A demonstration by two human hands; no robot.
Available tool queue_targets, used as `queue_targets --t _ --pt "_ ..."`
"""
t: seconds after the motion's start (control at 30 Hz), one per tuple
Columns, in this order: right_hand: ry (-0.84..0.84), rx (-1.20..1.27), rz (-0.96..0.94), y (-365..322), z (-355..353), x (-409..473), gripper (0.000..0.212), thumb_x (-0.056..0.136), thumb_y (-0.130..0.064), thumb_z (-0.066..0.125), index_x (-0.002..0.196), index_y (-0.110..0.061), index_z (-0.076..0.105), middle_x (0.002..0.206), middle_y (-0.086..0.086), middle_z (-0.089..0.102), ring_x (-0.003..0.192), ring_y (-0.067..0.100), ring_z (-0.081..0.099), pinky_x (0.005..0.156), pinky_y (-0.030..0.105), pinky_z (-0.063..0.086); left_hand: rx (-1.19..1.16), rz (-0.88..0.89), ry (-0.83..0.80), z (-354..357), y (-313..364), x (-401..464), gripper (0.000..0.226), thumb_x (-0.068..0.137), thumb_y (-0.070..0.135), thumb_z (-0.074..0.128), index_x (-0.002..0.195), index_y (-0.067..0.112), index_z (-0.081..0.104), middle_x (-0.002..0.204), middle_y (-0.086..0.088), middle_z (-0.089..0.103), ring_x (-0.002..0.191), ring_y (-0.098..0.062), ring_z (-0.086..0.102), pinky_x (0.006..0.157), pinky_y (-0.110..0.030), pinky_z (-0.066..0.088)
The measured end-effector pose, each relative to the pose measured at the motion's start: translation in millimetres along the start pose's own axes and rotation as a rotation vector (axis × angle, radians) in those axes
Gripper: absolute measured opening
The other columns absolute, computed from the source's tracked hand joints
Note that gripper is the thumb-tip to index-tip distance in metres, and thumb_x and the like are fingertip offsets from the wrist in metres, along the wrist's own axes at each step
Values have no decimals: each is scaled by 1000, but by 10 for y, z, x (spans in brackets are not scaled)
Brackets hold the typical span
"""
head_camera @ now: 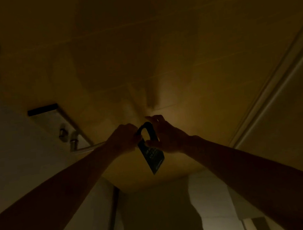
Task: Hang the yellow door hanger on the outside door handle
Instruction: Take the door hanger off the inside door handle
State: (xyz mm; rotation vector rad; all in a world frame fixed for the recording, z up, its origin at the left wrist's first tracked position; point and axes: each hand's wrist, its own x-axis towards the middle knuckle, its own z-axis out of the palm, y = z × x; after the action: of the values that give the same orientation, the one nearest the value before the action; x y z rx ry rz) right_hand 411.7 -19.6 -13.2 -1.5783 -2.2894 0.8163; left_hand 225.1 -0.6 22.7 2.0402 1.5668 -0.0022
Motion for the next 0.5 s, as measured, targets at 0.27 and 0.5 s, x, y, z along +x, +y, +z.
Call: queue_targets --t 0.27,0.5 --pt "81 50 -38 -145 -216 -152 110 83 -64 66 158 -21 -2 150 14 33 103 28 63 81 46 60 -20 13 157 -208 544 -180 30 90 21 59 83 -6 69 82 -24 69 60 -30 61 56 -37 49" --pt "63 21 -106 -702 -392 -162 114 83 -55 73 158 -24 -8 151 14 30 98 27 63 82 45 58 -36 40 240 -659 448 -582 25 87 18 60 75 -1 72 71 -16 74 62 -26 72 60 -38 61"
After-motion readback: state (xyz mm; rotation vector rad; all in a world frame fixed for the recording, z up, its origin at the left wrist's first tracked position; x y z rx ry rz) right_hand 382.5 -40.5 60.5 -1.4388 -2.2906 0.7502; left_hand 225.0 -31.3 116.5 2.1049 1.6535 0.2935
